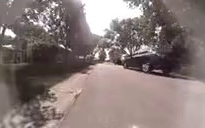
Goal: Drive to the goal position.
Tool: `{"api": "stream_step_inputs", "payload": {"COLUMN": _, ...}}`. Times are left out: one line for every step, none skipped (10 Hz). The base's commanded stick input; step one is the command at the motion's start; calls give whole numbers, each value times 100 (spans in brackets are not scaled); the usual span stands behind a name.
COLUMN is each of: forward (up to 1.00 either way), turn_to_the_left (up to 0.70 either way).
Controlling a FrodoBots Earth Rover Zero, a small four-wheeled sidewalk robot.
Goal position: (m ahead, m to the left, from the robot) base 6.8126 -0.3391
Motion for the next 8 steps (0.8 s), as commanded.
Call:
{"api": "stream_step_inputs", "payload": {"forward": 100, "turn_to_the_left": 2}}
{"api": "stream_step_inputs", "payload": {"forward": 100, "turn_to_the_left": 2}}
{"api": "stream_step_inputs", "payload": {"forward": 100, "turn_to_the_left": 2}}
{"api": "stream_step_inputs", "payload": {"forward": 100, "turn_to_the_left": 2}}
{"api": "stream_step_inputs", "payload": {"forward": 100, "turn_to_the_left": 2}}
{"api": "stream_step_inputs", "payload": {"forward": 100, "turn_to_the_left": 2}}
{"api": "stream_step_inputs", "payload": {"forward": 100, "turn_to_the_left": 2}}
{"api": "stream_step_inputs", "payload": {"forward": 100, "turn_to_the_left": 2}}
